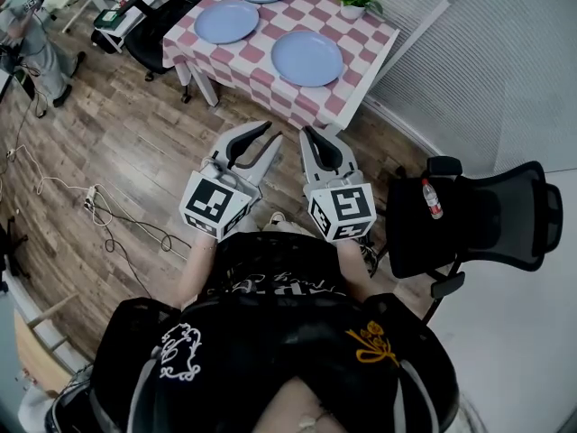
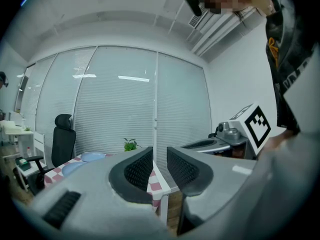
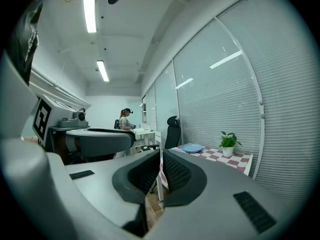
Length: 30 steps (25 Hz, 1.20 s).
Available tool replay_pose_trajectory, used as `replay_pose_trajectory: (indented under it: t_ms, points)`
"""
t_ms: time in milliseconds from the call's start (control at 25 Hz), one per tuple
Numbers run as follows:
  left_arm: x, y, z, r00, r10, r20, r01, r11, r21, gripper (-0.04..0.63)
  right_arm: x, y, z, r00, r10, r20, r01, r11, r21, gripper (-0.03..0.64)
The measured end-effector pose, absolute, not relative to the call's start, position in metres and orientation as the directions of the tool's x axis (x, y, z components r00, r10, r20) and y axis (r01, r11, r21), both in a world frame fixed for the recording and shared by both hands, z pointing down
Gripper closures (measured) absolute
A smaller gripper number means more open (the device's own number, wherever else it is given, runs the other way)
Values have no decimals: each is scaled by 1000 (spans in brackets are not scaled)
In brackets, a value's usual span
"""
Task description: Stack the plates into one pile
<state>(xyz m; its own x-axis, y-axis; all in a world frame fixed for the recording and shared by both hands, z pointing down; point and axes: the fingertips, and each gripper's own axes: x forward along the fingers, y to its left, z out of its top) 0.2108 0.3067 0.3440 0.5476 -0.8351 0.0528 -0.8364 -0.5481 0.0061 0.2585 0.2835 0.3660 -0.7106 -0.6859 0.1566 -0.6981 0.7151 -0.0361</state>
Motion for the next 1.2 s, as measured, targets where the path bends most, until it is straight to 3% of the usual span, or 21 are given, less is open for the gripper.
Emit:
replay_pose_trajectory:
  t_ms: [640,1200]
  points:
    - [230,276,363,522,-845,115,-851,-525,11,503,273,251,381,-750,-640,168,-658,749,-84,594]
    - [171,200,377,589,-798,128,-806,-591,29,503,219,175,398,-691,-692,212,-720,686,-105,594]
